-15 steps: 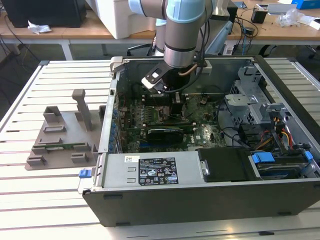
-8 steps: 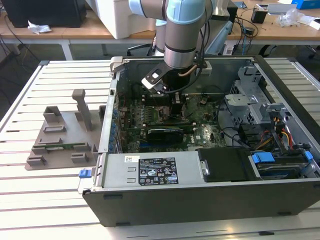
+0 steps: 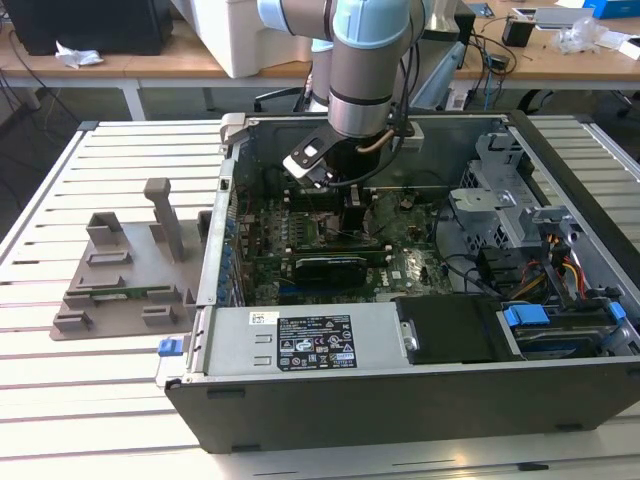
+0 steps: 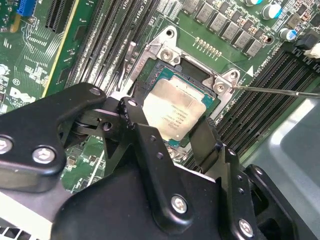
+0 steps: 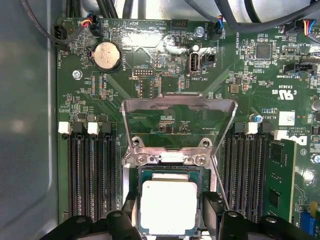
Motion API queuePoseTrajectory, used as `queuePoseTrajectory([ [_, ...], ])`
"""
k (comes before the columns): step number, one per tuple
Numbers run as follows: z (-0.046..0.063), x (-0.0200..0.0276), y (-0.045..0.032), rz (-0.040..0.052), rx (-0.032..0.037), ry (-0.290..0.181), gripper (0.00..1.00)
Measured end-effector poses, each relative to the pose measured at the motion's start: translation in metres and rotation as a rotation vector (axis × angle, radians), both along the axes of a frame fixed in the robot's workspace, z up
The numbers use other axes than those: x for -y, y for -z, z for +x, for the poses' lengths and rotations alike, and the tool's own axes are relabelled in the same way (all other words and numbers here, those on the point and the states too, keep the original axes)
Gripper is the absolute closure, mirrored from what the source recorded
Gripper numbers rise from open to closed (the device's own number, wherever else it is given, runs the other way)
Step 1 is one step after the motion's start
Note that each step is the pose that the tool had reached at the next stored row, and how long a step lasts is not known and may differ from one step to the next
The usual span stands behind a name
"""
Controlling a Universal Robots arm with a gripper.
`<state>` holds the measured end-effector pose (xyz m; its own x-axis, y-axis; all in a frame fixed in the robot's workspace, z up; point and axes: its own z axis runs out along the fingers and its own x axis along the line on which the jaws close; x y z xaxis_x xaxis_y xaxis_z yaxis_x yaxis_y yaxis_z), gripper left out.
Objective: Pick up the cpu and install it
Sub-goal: 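Place the cpu into insertion slot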
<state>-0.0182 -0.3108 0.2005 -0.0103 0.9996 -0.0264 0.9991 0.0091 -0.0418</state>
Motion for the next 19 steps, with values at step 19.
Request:
queuePoseTrajectory([
  [19, -0.0004, 0.0039, -0.0077, 0.0119, 0.0001, -0.023, 0.38],
])
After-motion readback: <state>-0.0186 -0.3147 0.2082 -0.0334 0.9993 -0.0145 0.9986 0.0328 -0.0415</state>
